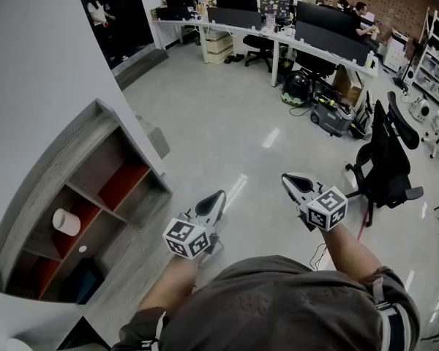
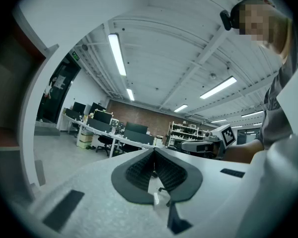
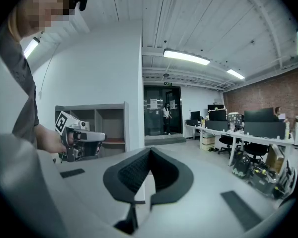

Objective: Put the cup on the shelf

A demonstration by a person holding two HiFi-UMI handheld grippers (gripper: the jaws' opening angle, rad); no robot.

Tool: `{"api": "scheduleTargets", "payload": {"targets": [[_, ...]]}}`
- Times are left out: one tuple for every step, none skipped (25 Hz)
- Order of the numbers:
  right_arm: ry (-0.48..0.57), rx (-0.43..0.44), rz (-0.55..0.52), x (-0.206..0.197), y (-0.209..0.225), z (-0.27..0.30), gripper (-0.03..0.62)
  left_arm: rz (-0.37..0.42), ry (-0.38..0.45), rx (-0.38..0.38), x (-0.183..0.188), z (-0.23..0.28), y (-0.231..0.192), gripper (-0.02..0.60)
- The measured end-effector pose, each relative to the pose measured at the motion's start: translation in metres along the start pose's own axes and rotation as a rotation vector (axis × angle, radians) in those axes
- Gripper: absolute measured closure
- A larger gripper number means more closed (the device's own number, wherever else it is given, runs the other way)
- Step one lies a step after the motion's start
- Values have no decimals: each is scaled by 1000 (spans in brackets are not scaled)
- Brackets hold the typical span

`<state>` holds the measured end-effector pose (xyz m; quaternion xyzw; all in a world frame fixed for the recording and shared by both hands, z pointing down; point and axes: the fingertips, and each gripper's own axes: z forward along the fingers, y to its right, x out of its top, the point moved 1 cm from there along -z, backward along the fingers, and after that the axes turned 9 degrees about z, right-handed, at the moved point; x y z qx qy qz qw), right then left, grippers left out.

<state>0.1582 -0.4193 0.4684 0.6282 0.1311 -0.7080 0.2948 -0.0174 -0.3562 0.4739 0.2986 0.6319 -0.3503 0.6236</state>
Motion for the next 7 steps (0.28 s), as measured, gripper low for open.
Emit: {"api": "scheduleTargets", "payload": {"targets": [[0, 1, -1, 0, -1, 0, 605, 1, 1, 1, 1, -1, 0, 577], [0, 1, -3, 1, -2, 0, 605, 2, 3, 1, 2, -2, -1, 577], [0, 1, -6, 2, -2, 1, 605, 3, 4, 1, 3, -2, -1, 577], [0, 0, -8, 3, -3, 1, 605, 4, 5, 1, 3, -3, -2, 577], [0, 1, -10, 3, -3, 1, 605, 5, 7, 2, 4, -4, -2, 577], [0, 1, -12, 4, -4, 1, 605, 6, 8, 2, 4, -4, -2, 577], [0, 2, -14, 4, -4, 1, 605, 6, 9, 2, 4, -5, -3, 577]]}}
